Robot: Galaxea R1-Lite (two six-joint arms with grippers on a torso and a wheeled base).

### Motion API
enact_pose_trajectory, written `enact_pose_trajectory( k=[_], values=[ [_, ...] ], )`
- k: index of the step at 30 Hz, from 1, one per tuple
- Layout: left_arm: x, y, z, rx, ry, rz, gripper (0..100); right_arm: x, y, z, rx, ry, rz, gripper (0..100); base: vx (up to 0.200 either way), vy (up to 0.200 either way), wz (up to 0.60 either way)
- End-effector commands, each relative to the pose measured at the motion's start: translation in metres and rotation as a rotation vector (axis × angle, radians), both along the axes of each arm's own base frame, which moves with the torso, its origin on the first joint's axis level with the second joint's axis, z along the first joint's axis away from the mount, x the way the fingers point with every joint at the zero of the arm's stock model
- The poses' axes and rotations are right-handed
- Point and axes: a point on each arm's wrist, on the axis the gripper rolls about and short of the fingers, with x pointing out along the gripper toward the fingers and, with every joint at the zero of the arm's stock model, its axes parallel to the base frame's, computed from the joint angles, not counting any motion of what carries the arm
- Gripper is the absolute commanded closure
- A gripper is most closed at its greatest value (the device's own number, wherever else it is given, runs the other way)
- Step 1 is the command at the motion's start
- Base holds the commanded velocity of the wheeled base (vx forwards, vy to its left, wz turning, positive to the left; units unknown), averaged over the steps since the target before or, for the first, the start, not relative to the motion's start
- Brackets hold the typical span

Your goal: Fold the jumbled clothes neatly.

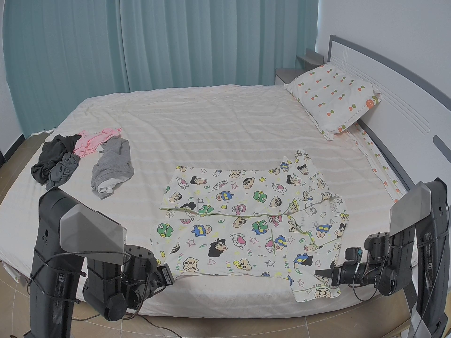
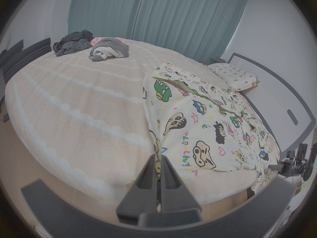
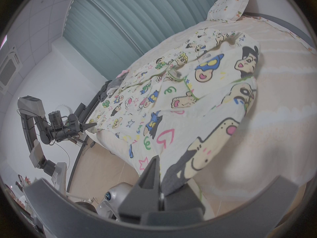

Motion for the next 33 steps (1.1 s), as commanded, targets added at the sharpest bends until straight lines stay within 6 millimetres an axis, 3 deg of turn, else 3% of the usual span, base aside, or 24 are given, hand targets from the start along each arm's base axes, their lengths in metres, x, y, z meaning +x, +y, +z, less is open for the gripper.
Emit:
enact_pose_trajectory(
  k=[1,14,26,33],
  values=[
    [-0.008,0.003,0.000,0.017,0.026,-0.014,100,-0.011,-0.006,-0.004,0.023,0.041,0.017,100,0.000,0.000,0.00],
    [-0.021,0.006,-0.002,0.042,0.077,-0.064,100,-0.031,-0.010,-0.003,0.009,0.056,0.089,100,0.000,0.000,0.00],
    [-0.009,0.004,-0.001,0.044,0.029,-0.058,100,-0.020,-0.010,-0.004,0.005,0.014,0.086,100,0.000,0.000,0.00],
    [0.004,-0.001,0.011,-0.045,-0.100,-0.027,100,-0.011,-0.021,0.003,0.038,-0.026,0.056,100,0.000,0.000,0.00]
  ],
)
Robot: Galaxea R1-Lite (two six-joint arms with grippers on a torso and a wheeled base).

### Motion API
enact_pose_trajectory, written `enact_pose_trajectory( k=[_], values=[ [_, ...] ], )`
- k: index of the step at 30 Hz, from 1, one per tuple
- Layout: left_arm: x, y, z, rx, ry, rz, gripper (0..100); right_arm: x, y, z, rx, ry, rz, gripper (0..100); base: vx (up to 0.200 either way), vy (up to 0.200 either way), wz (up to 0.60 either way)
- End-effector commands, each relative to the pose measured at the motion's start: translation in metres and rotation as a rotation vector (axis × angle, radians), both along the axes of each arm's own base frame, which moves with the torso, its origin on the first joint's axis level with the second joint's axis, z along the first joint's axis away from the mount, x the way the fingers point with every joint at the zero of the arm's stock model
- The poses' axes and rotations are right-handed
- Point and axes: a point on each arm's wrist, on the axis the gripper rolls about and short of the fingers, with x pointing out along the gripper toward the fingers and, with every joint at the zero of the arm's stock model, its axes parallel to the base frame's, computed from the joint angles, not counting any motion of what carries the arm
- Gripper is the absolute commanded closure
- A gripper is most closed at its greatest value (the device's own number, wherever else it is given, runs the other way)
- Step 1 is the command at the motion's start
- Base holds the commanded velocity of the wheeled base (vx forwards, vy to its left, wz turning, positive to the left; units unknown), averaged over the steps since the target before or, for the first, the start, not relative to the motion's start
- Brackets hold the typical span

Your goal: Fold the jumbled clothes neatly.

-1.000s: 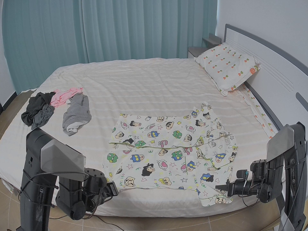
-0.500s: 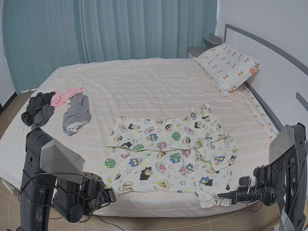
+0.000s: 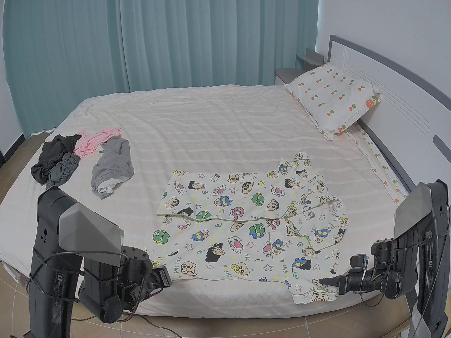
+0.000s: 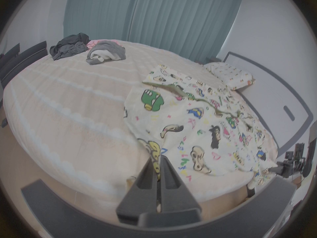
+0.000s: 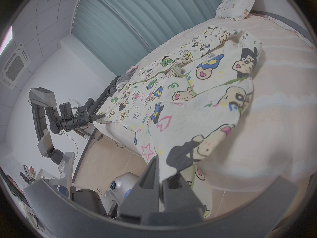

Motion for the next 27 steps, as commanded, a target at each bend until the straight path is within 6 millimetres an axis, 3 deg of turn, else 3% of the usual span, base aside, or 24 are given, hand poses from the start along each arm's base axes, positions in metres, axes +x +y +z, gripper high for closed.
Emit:
enact_pose_trajectory(
  k=[1,7,14,23,27],
  values=[
    [0.009,-0.003,0.006,-0.041,-0.058,0.016,100,0.009,-0.007,0.008,0.020,-0.057,-0.019,100,0.000,0.000,0.00],
    [0.031,-0.010,0.018,-0.092,-0.163,0.068,100,0.016,-0.011,0.020,0.022,-0.114,-0.033,100,0.000,0.000,0.00],
    [0.033,-0.012,0.037,-0.110,-0.222,0.073,100,0.026,-0.010,0.041,0.037,-0.193,-0.039,100,0.000,0.000,0.00],
    [0.040,-0.007,0.051,-0.087,-0.190,0.097,100,0.043,-0.013,0.050,0.053,-0.252,-0.068,100,0.000,0.000,0.00],
    [0.056,-0.008,0.051,-0.062,-0.140,0.116,100,0.057,-0.014,0.055,0.066,-0.284,-0.106,100,0.000,0.000,0.00]
  ],
)
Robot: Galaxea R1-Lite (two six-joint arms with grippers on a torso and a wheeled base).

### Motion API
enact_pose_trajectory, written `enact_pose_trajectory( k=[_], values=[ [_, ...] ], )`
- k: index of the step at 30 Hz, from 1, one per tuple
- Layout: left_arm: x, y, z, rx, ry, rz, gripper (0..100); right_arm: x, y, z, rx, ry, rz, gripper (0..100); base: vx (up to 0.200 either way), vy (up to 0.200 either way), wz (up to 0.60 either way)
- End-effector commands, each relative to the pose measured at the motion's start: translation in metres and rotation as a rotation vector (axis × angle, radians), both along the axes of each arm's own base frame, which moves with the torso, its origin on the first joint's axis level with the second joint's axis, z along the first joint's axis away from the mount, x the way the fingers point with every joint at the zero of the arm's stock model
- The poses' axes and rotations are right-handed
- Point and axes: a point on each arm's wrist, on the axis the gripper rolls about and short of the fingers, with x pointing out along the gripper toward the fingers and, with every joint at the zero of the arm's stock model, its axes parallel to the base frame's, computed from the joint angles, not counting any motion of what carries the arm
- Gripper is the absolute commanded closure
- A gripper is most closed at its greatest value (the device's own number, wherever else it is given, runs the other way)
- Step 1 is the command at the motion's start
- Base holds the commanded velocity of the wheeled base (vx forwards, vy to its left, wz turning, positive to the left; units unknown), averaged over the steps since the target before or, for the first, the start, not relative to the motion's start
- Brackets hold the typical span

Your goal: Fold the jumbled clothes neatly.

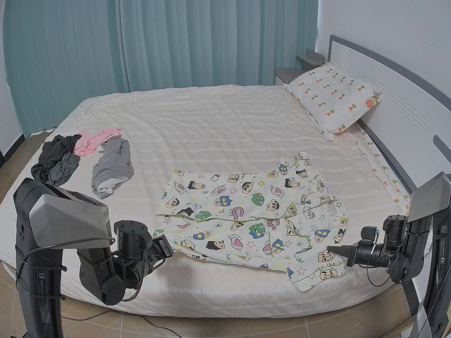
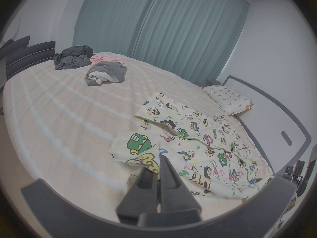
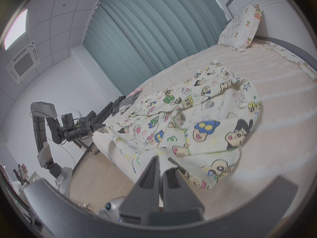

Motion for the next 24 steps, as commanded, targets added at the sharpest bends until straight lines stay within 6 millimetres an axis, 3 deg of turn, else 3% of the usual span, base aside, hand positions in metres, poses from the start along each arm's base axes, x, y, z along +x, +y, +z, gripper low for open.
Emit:
enact_pose_trajectory(
  k=[1,14,24],
  values=[
    [0.019,0.000,0.011,-0.003,-0.004,0.023,100,0.017,-0.002,0.009,0.009,-0.066,-0.038,100,0.000,0.000,0.00],
    [0.045,0.002,0.012,0.038,0.122,0.059,100,0.060,-0.004,0.013,0.056,-0.148,-0.123,100,0.000,0.000,0.00],
    [0.086,0.004,0.018,0.011,0.182,0.120,100,0.093,-0.008,0.004,0.072,-0.157,-0.159,100,0.000,0.000,0.00]
  ],
)
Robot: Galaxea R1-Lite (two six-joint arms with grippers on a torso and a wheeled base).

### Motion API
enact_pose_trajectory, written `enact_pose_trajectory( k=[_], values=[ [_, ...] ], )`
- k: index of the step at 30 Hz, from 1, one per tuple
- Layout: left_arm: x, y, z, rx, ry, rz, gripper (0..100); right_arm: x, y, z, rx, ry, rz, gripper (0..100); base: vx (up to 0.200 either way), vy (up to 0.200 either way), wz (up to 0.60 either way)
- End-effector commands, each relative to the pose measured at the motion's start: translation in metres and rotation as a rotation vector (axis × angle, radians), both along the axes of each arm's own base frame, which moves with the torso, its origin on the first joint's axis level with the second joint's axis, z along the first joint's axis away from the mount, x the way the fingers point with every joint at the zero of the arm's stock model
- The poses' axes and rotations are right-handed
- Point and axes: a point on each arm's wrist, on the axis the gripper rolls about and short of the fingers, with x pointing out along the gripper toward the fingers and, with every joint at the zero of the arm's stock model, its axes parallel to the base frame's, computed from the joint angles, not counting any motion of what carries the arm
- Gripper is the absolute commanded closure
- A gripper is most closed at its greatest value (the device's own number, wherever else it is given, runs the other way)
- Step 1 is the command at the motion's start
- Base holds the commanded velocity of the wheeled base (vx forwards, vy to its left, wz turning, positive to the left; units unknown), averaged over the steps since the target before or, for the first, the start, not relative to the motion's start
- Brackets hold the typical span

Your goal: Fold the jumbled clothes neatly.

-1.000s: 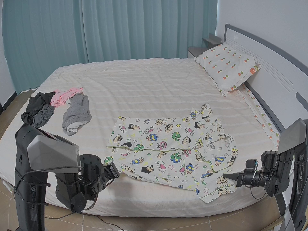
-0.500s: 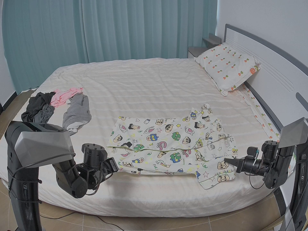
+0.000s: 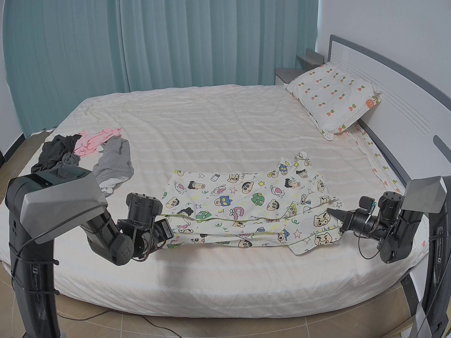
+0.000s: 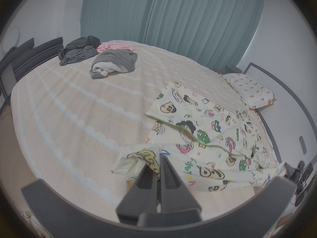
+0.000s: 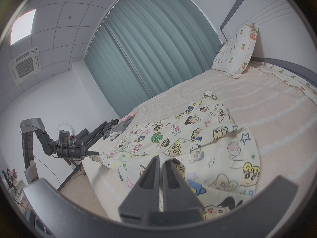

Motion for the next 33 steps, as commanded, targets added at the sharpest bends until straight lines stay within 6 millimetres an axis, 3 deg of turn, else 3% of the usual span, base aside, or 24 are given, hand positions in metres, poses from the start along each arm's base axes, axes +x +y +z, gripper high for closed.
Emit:
enact_pose_trajectory(
  k=[1,11,23,24,25,26,33],
  values=[
    [0.021,0.001,0.003,-0.026,-0.008,0.032,100,0.015,-0.002,-0.008,0.000,0.013,-0.019,100,0.000,0.000,0.00],
    [0.051,-0.008,-0.015,-0.067,-0.022,0.062,100,0.042,-0.007,-0.011,-0.011,0.032,-0.083,100,0.000,0.000,0.00],
    [0.077,-0.017,-0.011,-0.094,-0.072,0.066,100,0.060,-0.005,-0.021,0.013,0.050,-0.138,100,0.000,0.000,0.00],
    [0.079,-0.017,-0.008,-0.097,-0.082,0.066,0,0.060,-0.006,-0.022,0.013,0.053,-0.141,100,0.000,0.000,0.00],
    [0.081,-0.018,-0.006,-0.102,-0.092,0.066,0,0.059,-0.006,-0.023,0.013,0.056,-0.141,100,0.000,0.000,0.00],
    [0.083,-0.018,-0.004,-0.109,-0.101,0.072,0,0.059,-0.006,-0.024,0.014,0.060,-0.142,0,0.000,0.000,0.00],
    [0.094,-0.014,0.014,-0.152,-0.175,0.126,0,0.063,-0.011,-0.024,0.009,0.048,-0.193,0,0.000,0.000,0.00]
  ],
)
